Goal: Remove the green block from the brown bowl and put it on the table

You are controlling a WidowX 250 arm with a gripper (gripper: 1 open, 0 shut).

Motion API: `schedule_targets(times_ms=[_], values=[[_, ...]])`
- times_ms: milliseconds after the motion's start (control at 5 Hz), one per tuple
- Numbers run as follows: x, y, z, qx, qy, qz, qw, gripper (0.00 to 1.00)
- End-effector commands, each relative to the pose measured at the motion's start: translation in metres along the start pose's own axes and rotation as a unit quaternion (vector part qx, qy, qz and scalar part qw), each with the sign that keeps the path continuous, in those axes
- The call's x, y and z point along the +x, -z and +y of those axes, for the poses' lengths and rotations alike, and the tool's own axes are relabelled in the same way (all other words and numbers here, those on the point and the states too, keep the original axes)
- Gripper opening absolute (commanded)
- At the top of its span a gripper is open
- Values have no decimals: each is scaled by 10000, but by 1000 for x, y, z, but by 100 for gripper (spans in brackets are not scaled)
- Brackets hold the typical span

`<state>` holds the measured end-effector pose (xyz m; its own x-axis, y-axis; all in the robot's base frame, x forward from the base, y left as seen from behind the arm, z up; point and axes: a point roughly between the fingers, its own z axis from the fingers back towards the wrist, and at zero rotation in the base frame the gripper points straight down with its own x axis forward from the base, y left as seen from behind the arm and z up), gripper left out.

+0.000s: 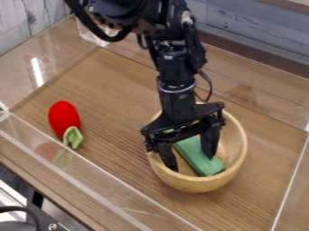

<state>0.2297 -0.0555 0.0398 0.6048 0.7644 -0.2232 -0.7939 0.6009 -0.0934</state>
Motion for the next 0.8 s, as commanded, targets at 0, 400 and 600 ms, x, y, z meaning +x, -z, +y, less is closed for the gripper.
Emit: schedule_targets(times_ms=[0,400,600], values=[[2,0,-8,-104,-115,-94,9998,100],[3,4,-14,-169,-224,-183,9994,100],[5,4,-17,-203,-252,-220,9992,100]])
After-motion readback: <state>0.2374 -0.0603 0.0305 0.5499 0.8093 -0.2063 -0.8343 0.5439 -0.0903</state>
